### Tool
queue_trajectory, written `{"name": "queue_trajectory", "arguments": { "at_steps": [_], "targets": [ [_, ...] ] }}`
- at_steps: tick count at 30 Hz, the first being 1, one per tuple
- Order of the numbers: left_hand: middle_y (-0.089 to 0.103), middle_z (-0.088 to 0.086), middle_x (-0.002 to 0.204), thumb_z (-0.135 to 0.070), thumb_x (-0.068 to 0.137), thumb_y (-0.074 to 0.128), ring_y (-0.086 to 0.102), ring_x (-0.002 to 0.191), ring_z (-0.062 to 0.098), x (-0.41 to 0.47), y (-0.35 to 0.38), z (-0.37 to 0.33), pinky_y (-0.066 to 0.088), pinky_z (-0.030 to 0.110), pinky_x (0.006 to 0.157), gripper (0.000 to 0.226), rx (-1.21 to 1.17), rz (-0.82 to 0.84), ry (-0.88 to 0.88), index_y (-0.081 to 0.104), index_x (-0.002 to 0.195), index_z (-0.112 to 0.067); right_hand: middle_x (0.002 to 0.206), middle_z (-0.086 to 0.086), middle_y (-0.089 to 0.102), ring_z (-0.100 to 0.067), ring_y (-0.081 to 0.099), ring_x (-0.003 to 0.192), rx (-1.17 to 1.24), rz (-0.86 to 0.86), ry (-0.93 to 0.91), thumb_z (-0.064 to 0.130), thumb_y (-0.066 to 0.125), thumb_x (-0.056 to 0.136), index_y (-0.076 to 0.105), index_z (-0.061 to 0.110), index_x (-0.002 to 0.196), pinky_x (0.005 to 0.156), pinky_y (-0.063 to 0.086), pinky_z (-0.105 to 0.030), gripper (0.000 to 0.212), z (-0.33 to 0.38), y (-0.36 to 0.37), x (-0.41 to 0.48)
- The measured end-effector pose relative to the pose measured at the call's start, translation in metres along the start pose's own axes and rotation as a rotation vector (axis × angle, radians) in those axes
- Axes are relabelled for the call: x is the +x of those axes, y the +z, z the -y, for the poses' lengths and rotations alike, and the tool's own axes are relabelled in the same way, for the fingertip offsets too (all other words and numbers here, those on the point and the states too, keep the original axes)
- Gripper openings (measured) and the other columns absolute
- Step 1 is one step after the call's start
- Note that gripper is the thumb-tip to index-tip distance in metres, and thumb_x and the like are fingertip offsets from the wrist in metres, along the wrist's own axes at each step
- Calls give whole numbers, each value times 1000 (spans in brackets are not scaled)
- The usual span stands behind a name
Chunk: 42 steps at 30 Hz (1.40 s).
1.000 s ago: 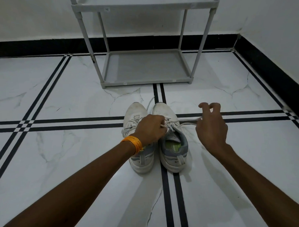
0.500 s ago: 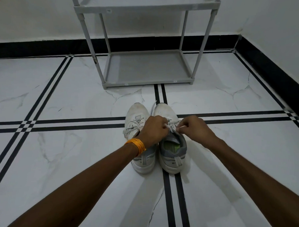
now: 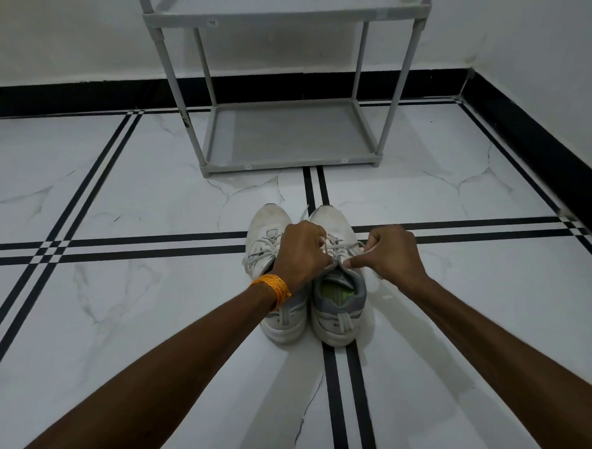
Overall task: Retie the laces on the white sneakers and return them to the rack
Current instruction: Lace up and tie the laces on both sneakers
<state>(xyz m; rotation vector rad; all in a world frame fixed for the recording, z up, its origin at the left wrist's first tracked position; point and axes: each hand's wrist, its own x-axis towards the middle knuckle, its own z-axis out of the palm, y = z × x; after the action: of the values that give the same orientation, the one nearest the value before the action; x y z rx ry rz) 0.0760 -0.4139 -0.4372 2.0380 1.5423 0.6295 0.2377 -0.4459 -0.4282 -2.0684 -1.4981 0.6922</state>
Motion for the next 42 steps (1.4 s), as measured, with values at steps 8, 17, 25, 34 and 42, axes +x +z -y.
{"name": "queue_trajectory", "arguments": {
  "at_steps": [8,17,25,34,42],
  "targets": [
    [56,5,50,-23,72,79,53,50,18,1,-25,-2,50,32,57,33,-35,-47,31,56,52,-10,56,-4,56,-18,53,59,-157,102,-14,31,81,70,55,12,54,49,32,-25,36,4,-27,1],
    [35,-8,44,-36,81,68,34,51,13,17,-104,-50,51,40,73,50,134,-251,348,33,45,-25,60,-7,59,-16,52,52,-40,-89,-237,16,69,77,54,13,58,49,38,-22,24,75,-105,-7],
    [48,-10,47,-26,85,72,55,48,14,15,-124,-92,47,27,50,37,-126,75,503,51,54,-24,76,-11,67,-28,67,74,142,-132,-436,32,68,84,63,8,79,67,56,-42,25,105,-114,-1],
    [69,4,97,-38,94,56,61,76,21,30,-108,-83,35,27,62,32,707,25,724,70,95,-9,76,3,67,-9,63,68,31,-133,-566,29,62,92,68,14,84,63,47,-19,18,108,-108,2],
    [51,0,59,-37,98,49,41,44,8,38,-122,-92,33,17,42,39,-476,162,12,56,68,-13,93,1,70,-10,66,75,196,-26,-374,19,74,78,71,24,96,65,53,-24,19,92,-82,-5]
  ]
}}
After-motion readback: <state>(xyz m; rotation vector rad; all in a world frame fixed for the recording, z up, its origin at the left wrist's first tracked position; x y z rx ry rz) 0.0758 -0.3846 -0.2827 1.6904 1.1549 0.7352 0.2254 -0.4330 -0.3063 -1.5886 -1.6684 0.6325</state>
